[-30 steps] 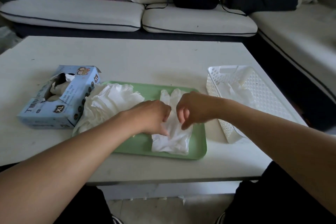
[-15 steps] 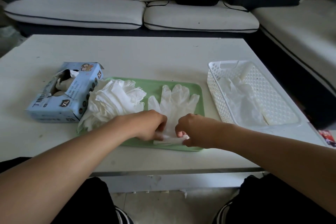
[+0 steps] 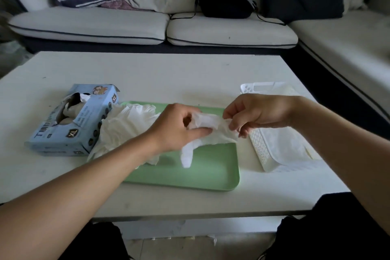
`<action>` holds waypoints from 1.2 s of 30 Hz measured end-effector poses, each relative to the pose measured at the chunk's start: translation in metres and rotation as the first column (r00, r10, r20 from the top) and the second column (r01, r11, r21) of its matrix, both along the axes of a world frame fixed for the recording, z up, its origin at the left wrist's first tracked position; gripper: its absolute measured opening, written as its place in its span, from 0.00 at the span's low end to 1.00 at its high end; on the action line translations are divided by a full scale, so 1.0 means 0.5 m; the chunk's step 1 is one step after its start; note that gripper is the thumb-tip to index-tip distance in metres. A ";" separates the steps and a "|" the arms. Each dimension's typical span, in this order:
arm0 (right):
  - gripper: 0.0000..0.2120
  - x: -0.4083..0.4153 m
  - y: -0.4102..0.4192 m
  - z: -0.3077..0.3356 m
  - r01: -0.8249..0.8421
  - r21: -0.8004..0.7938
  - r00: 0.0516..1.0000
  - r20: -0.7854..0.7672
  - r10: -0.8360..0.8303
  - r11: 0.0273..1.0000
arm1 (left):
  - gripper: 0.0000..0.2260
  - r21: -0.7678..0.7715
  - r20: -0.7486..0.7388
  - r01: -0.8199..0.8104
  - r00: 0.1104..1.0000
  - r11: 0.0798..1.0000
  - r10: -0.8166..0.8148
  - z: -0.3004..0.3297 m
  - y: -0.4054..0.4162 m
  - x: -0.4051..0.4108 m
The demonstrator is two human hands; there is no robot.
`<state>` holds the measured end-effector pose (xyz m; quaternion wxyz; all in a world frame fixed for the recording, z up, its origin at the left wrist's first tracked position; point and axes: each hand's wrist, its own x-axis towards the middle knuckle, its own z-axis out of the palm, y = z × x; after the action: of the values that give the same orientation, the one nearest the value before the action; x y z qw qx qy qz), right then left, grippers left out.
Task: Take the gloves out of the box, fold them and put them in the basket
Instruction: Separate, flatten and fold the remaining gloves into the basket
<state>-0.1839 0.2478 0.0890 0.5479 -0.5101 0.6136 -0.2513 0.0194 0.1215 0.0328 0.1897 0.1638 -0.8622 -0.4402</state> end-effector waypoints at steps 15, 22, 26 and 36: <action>0.17 -0.009 0.058 0.046 0.507 -0.239 0.831 0.391 -0.396 0.828 | 0.06 0.573 -0.198 -0.059 0.958 0.818 0.208 0.118 0.071 -0.079; 0.12 -0.101 0.141 0.148 0.629 -0.319 0.767 0.400 -0.502 0.709 | 0.06 0.607 -0.248 0.079 0.964 0.791 0.094 0.211 0.130 -0.186; 0.13 -0.169 0.178 0.152 0.710 -0.273 0.701 0.351 -0.620 0.649 | 0.07 0.601 -0.184 0.065 0.981 0.797 0.059 0.219 0.150 -0.266; 0.14 -0.299 0.151 0.097 0.738 -0.431 0.651 0.253 -0.716 0.519 | 0.04 0.419 -0.131 -0.070 0.982 0.905 0.137 0.191 0.102 -0.431</action>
<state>-0.3332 0.3233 0.1374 0.2542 -0.3243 0.6706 -0.6169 -0.1963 0.1722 0.1285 0.2418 0.2105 -0.7222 -0.6130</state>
